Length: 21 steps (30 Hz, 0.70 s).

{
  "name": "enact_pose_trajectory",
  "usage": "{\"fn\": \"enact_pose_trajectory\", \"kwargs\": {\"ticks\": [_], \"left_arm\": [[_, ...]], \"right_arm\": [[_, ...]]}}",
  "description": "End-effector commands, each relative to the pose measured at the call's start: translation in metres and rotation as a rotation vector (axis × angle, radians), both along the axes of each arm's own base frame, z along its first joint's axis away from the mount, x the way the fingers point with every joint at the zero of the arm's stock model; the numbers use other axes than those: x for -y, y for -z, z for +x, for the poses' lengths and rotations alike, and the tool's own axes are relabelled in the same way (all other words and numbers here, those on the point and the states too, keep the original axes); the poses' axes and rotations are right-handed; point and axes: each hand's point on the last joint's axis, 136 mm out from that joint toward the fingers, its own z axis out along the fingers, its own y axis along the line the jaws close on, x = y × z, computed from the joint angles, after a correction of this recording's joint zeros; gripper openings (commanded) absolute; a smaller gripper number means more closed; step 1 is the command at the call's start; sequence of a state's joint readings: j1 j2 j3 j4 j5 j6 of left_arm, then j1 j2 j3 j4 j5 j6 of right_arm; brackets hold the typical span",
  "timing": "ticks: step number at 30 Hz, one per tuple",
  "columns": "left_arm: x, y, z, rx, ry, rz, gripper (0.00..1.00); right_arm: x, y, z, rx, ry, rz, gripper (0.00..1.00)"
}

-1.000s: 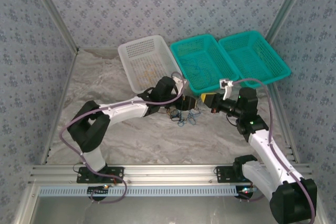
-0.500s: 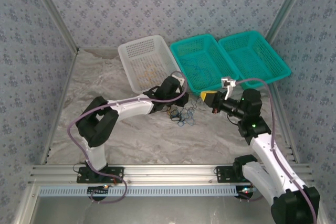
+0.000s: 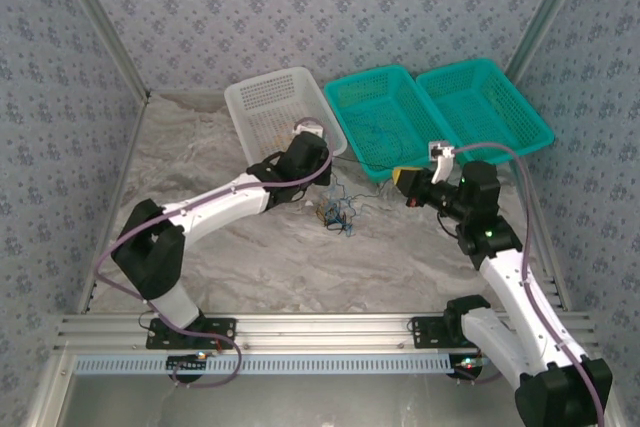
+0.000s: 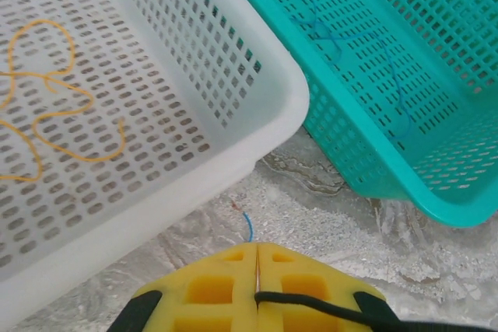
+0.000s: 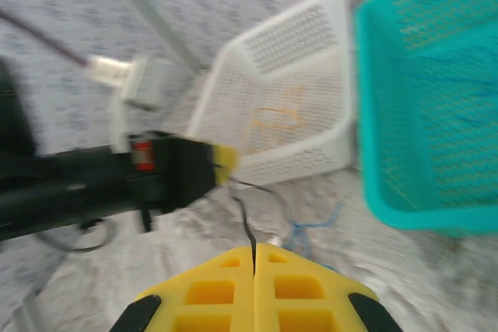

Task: Untangle the cables

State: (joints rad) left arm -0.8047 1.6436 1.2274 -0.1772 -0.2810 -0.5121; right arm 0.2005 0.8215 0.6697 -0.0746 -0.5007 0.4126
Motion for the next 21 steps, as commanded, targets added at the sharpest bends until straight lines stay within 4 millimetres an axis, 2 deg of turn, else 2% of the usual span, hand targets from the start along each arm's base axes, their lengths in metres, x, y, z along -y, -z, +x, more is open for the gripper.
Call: {"fn": "enact_pose_trajectory", "kwargs": {"ticks": [1,4,5,8,10,12,14,16,17,19,20,21], "left_arm": [[-0.021,-0.042,0.002,0.070,-0.063,0.039,0.00],[-0.034,-0.062,0.004,0.106,-0.096,0.094,0.00],[-0.031,-0.069,0.003,0.115,-0.065,0.091,0.00],[0.009,-0.091,-0.016,0.097,0.186,-0.030,0.00],[0.028,-0.107,-0.027,0.065,0.294,-0.124,0.00],[0.042,-0.125,-0.036,0.010,0.408,-0.249,0.00],[0.045,-0.137,-0.040,-0.016,0.454,-0.340,0.00],[0.047,-0.128,-0.041,-0.022,0.470,-0.337,0.00],[0.046,-0.109,-0.036,-0.054,0.447,-0.271,0.00],[0.025,-0.057,-0.020,-0.168,0.300,-0.019,0.00],[0.016,-0.043,-0.016,-0.189,0.253,0.055,0.00],[0.016,-0.045,-0.017,-0.175,0.249,0.031,0.00]], "right_arm": [[0.036,0.032,0.012,-0.123,0.205,-0.142,0.00],[0.044,0.043,0.015,-0.166,0.258,-0.161,0.00],[0.046,0.046,0.016,-0.178,0.268,-0.168,0.00],[0.038,0.044,0.015,-0.173,0.219,-0.159,0.00],[0.029,0.037,0.014,-0.146,0.172,-0.132,0.00],[0.021,0.029,0.012,-0.114,0.132,-0.111,0.00],[0.014,0.021,0.009,-0.076,0.091,-0.095,0.00],[0.008,0.014,0.006,-0.033,0.062,-0.085,0.00],[0.007,0.012,0.006,-0.018,0.058,-0.083,0.00],[0.008,0.015,0.007,-0.019,0.065,-0.091,0.00],[0.006,0.016,0.006,-0.021,0.049,-0.093,0.00],[0.002,0.017,0.005,-0.025,0.024,-0.089,0.00]]}}
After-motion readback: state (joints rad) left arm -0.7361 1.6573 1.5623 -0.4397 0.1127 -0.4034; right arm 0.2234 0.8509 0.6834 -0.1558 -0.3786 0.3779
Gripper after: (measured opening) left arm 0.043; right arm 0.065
